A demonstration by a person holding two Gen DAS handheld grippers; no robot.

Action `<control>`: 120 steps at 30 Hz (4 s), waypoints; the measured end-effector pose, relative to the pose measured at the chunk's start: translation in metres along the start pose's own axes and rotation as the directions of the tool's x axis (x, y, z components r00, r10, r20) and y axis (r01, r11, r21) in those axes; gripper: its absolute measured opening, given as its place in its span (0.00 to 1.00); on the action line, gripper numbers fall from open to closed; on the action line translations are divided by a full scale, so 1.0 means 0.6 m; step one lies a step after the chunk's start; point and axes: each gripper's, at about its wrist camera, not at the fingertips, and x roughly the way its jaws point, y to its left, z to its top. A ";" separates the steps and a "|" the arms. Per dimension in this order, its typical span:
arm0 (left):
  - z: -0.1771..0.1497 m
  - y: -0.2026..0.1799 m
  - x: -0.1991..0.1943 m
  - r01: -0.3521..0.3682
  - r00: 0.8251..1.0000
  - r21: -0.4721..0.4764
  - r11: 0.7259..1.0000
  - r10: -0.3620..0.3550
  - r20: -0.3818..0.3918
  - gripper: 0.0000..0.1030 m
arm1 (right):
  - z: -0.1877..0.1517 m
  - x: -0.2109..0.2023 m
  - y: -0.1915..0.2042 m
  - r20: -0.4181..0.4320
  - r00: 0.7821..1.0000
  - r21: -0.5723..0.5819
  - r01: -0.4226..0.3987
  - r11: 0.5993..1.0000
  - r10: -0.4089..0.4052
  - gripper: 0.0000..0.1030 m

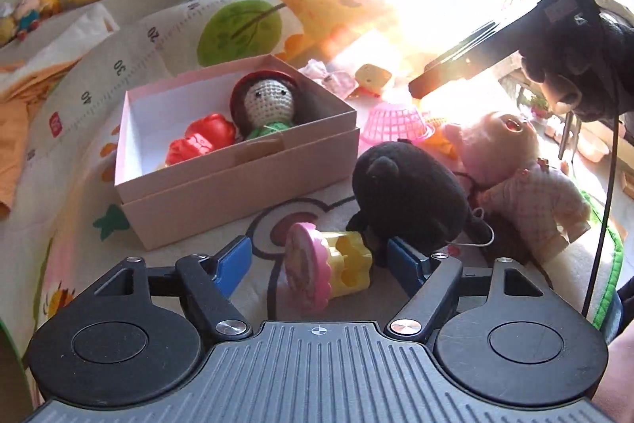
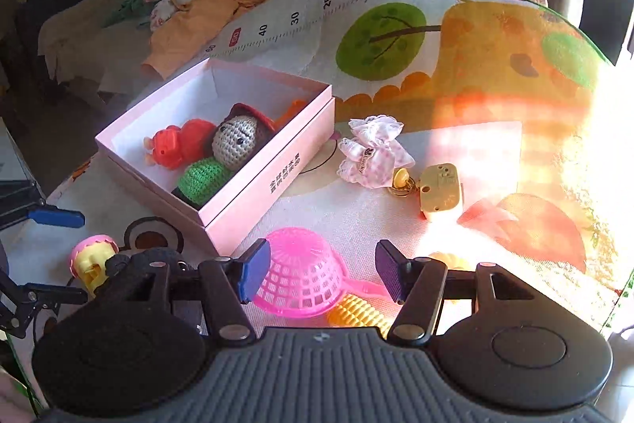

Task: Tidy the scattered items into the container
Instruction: 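Move the right gripper back to the orange flower-shaped toy and grasp it, then drop the orange flower toy into the box with right gripper while left gripper drops the yellow cup toy in, then move the right gripper over to the pink plush doll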

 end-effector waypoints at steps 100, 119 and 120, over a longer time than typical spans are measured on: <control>-0.027 -0.110 -0.021 -0.123 0.992 -0.155 0.980 0.125 0.005 0.94 | -0.303 -0.103 0.138 0.235 0.925 0.201 0.253 0.946 -0.298 0.82; 0.030 -0.257 0.107 0.145 0.983 0.029 0.989 -0.140 -0.119 0.82 | -0.308 -0.188 0.051 0.319 0.941 0.435 -0.035 0.900 -0.118 0.92; 0.028 -0.261 0.104 0.144 0.984 0.049 0.988 -0.138 -0.110 0.78 | -0.302 -0.185 0.048 0.316 0.941 0.429 -0.025 0.903 -0.124 0.92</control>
